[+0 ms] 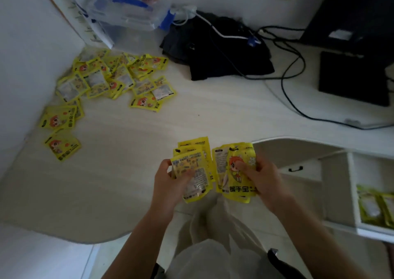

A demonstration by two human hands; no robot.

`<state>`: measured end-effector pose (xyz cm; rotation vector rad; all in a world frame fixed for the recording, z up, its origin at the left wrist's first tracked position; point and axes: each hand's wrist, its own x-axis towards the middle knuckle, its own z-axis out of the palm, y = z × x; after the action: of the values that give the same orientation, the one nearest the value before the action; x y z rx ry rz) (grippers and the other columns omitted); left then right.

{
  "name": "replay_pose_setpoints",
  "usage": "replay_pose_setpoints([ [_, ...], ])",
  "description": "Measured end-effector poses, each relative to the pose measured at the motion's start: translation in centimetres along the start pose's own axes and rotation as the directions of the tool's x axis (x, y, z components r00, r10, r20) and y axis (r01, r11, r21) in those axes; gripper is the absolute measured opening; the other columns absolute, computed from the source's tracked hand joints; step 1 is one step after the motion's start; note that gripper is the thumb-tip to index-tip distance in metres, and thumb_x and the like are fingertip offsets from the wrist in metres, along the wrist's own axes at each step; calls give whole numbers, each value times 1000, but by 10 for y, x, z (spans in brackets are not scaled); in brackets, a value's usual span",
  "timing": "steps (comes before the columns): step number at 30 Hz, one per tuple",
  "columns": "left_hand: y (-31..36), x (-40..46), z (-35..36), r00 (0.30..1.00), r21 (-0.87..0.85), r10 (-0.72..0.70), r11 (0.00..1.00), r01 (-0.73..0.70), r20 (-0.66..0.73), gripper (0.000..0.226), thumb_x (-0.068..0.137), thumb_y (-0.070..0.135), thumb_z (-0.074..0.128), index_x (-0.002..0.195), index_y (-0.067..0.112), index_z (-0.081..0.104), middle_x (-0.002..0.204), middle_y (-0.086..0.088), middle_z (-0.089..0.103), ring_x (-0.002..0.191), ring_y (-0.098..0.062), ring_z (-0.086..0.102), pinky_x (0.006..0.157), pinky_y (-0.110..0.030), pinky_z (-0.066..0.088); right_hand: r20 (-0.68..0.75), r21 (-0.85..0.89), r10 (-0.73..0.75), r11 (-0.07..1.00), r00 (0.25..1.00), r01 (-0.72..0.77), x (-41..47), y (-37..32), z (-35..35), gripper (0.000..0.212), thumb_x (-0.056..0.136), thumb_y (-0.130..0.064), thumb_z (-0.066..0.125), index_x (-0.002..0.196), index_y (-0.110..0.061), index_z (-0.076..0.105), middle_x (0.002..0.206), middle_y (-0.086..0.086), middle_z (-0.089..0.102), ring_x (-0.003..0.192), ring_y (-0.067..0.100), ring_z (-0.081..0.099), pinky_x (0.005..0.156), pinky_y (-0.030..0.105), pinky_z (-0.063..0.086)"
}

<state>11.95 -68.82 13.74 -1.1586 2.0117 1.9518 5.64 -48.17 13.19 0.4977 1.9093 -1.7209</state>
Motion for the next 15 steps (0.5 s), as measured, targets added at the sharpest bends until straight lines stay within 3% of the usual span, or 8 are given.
replay_pose_setpoints([
  [8, -10, -34, 63, 975, 174, 50, 981, -89, 215, 31, 74, 10, 81, 97, 14, 62, 87, -1, 74, 71, -9, 71, 56, -17, 52, -161, 183, 27, 983, 987, 3, -58, 39, -79, 21, 83, -19, 72, 100, -7, 69, 90, 15, 75, 82, 34, 73, 78, 57, 57],
  [11, -15, -52, 95, 952, 203, 52, 972, -117, 301, 31, 76, 11, 80, 100, 17, 60, 87, 3, 72, 65, 0, 68, 53, -12, 48, -213, 254, 47, 967, 976, 9, -78, 56, -111, 24, 82, -20, 72, 101, -5, 68, 91, 17, 75, 83, 35, 73, 77, 57, 57],
  [15, -27, -85, 142, 925, 243, 19, 963, -119, 378, 36, 75, 17, 81, 103, 21, 58, 95, 3, 73, 78, -7, 70, 63, -20, 48, -288, 329, 72, 944, 955, 29, -107, 82, -162, 33, 77, -21, 74, 103, -2, 66, 91, 19, 74, 82, 37, 72, 74, 57, 57],
])
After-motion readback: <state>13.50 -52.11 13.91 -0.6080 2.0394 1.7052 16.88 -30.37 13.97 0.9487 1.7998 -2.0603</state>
